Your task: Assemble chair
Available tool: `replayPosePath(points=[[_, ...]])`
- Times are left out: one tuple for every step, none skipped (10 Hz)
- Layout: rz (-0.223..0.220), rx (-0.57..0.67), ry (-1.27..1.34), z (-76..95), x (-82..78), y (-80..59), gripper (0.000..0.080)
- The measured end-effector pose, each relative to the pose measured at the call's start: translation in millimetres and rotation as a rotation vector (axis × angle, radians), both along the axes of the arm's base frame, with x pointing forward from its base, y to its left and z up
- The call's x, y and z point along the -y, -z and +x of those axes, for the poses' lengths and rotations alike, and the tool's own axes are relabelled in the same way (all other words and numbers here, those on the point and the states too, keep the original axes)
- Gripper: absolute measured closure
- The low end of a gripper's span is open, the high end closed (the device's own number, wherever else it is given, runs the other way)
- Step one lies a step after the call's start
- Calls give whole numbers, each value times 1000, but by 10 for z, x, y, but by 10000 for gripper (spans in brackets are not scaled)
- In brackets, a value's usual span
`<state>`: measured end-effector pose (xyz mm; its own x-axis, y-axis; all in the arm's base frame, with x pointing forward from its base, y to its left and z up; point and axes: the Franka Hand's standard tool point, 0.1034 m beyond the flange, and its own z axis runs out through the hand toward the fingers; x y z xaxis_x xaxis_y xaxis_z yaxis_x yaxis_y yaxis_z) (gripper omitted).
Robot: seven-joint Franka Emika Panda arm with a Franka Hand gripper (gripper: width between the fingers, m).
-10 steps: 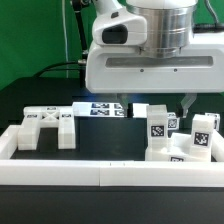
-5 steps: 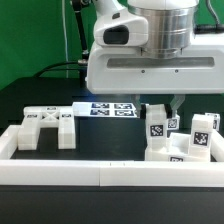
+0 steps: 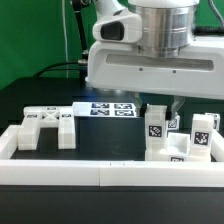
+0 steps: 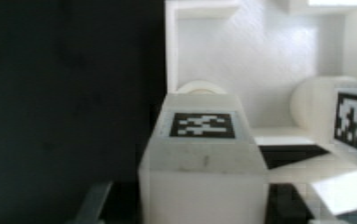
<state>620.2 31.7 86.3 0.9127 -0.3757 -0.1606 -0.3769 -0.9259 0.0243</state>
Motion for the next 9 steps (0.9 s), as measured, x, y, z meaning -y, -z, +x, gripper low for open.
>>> replayPosePath(points=[[-13, -1, 77, -5, -24, -2, 508], [-24, -2, 142, -4, -49, -2, 508], [-42, -7, 254, -4, -68, -2, 508], [-58, -10, 353, -5, -82, -2, 508], [-75, -14, 455, -6, -100, -2, 508], [-90, -9, 557, 3, -101, 0, 508], [-104, -8, 646, -2, -103, 0, 508], [-116, -5, 730, -7, -114, -1, 508], [-130, -3, 816, -8, -130, -2, 508]])
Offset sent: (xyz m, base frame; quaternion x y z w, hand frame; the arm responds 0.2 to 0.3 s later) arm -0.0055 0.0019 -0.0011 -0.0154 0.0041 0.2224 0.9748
